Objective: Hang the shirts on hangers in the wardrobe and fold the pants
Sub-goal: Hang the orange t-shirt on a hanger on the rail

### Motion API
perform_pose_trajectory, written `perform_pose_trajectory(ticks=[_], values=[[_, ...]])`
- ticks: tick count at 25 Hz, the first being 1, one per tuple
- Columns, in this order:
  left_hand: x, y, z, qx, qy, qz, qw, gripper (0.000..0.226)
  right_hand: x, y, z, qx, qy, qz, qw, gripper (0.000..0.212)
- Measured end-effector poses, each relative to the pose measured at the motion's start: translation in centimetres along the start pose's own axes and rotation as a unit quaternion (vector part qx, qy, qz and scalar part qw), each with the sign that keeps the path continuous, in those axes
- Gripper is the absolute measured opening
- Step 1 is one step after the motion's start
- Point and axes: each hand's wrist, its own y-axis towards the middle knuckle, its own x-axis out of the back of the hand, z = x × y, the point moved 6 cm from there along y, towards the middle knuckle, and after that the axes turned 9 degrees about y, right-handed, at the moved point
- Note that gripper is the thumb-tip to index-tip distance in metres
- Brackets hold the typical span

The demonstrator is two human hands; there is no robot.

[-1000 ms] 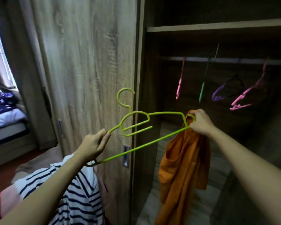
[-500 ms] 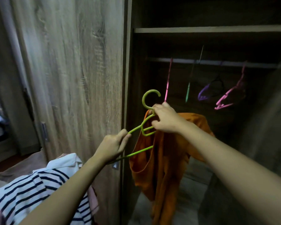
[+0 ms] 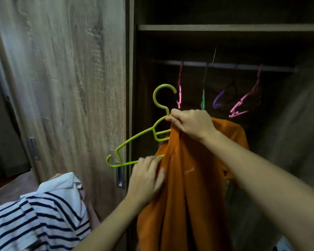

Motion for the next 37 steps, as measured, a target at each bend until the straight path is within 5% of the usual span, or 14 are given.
perform_pose_trajectory(ticks=[3,7,10,15,19,22,24,27,29,33,37], values=[[-3.8,-0.7,-0.7,0.069,-0.073,0.197,0.975,0.057,0.9,0.2,0.2,0.016,-0.003,-0.027,0.999,0.039],[-4.4,-1.4,3.6,0.095,-0.002,0.213,0.972,0.09,1.9,-0.7,-0.9,0.023,-0.005,-0.022,0.999,0.041],[-4.6,-3.0,9.3,0.169,-0.091,0.225,0.955,0.061,2.8,-2.7,-3.4,0.003,-0.057,-0.018,0.998,0.039],[-2.9,0.6,9.3,0.003,-0.072,0.354,0.932,0.049,-0.1,-5.1,-5.0,-0.007,-0.06,0.089,0.994,0.049],[-1.4,4.5,7.4,-0.066,-0.041,0.286,0.955,0.068,-1.2,-5.6,-5.0,-0.045,-0.034,0.115,0.992,0.053],[-0.1,6.6,4.6,-0.121,-0.081,0.197,0.969,0.042,-1.5,-5.2,-4.9,-0.116,0.028,0.107,0.987,0.034],[1.3,7.7,5.0,-0.054,-0.15,0.145,0.976,0.032,-1.1,-5.3,-5.1,-0.148,0.058,0.094,0.983,0.029],[1.4,7.4,7.9,0.058,-0.14,0.181,0.972,0.051,-0.3,-6.2,-5.9,-0.194,0.104,0.071,0.973,0.033],[1.4,7.4,7.6,0.042,-0.105,0.215,0.97,0.066,-0.2,-6.3,-5.3,-0.188,0.117,0.06,0.973,0.032],[1.5,8.9,4.2,-0.012,-0.099,0.205,0.974,0.05,-1.1,-5.0,-2.3,-0.122,0.102,0.077,0.984,0.034],[3.5,10.4,6.0,-0.013,-0.098,0.163,0.982,0.057,0.0,-5.7,-4.6,-0.189,0.096,0.097,0.973,0.056]])
